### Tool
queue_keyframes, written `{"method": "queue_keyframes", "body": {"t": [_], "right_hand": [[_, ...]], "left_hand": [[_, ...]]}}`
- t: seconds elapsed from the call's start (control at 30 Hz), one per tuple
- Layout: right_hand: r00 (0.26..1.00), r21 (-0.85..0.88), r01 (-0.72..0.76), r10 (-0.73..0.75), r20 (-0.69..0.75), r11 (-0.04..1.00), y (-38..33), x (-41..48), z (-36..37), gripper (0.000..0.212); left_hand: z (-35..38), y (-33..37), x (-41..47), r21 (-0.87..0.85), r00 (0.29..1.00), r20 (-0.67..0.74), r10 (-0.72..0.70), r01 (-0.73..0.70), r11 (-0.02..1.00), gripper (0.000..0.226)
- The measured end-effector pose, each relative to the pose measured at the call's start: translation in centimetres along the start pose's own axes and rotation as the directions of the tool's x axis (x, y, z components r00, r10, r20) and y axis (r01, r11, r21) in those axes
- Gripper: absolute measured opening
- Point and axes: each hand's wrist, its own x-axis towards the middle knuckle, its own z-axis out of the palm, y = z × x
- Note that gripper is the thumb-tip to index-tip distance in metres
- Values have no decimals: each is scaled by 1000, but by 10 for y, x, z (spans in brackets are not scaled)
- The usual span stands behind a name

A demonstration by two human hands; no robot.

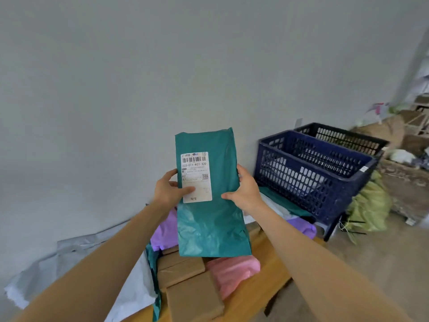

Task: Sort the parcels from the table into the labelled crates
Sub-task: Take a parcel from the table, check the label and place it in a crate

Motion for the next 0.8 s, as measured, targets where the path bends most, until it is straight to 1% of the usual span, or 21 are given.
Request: {"method": "queue_keyframes", "body": {"t": [0.1, 0.23, 0.4, 0.53, 0.8], "right_hand": [[996, -17, -40, 39, -78, 999, 15, -9, -43, 87], [987, -34, -84, 78, -143, 996, 36, -15, -99, 100], [977, -32, -84, 76, -198, 996, 73, -20, -178, 98], [978, -34, -79, 71, -197, 996, 102, -14, -247, 100], [978, -56, -84, 71, -195, 995, 152, 10, -399, 99]], "left_hand": [[47, 7, -2, 0, 997, 78, 20, -20, 1000, 78], [109, 19, -3, 2, 985, 170, 24, -25, 1000, 79], [197, 30, -10, 25, 972, 234, 29, -36, 999, 78], [272, 40, -19, 5, 967, 255, 17, -19, 1000, 75], [427, 68, -31, 36, 972, 232, 21, -30, 999, 72]]}}
